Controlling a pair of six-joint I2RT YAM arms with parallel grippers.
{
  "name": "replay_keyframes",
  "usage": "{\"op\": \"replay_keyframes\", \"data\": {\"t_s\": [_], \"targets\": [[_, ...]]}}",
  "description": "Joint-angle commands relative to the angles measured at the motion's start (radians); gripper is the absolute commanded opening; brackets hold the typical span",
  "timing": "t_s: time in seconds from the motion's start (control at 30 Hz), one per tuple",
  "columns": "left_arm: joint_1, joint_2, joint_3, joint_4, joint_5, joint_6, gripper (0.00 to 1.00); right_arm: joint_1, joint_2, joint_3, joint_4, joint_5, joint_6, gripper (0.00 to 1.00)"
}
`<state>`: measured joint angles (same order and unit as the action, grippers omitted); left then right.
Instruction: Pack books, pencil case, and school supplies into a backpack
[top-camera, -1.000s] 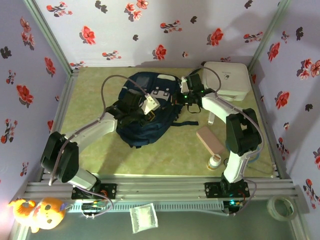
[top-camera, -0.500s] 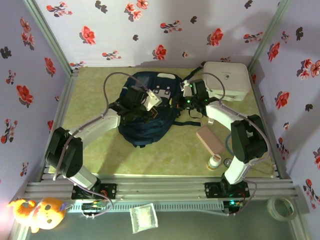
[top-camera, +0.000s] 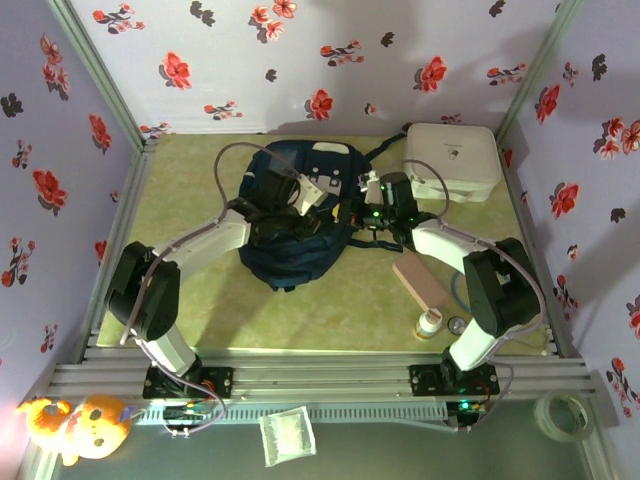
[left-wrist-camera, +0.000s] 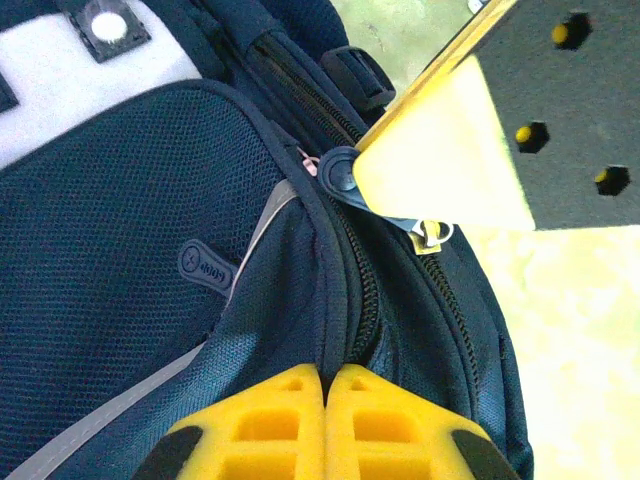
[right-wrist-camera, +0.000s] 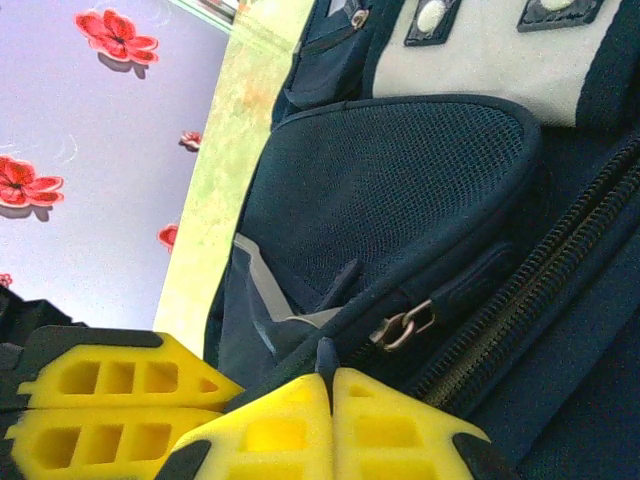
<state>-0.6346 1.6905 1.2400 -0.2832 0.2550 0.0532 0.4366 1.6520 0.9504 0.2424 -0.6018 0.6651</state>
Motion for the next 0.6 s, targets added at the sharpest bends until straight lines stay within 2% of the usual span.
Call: {"op": "replay_keyframes", "data": {"t_s": [0.0, 0.13, 0.27, 0.43, 0.57], "targets": [[0.020, 0.035, 0.056, 0.064, -0.028, -0.055, 0.00, 0.031, -0.034, -0.039, 0.124, -0.084, 0.090, 0.02], [0.024, 0.026, 0.051, 0.078, -0.010, -0.060, 0.00, 0.015, -0.053, -0.060, 0.198, -0.080, 0.127, 0.08], [0.027, 0.023, 0.060, 0.085, 0.020, -0.078, 0.00, 0.017, -0.033, -0.027, 0.137, -0.106, 0.093, 0.06], [0.029, 0.023, 0.080, 0.102, 0.056, -0.160, 0.00, 0.021, -0.044, -0.060, 0.176, -0.127, 0.099, 0.04], [0.028, 0.039, 0.094, 0.103, 0.067, -0.171, 0.00, 0.033, -0.052, -0.071, 0.197, -0.154, 0.098, 0.05]]}}
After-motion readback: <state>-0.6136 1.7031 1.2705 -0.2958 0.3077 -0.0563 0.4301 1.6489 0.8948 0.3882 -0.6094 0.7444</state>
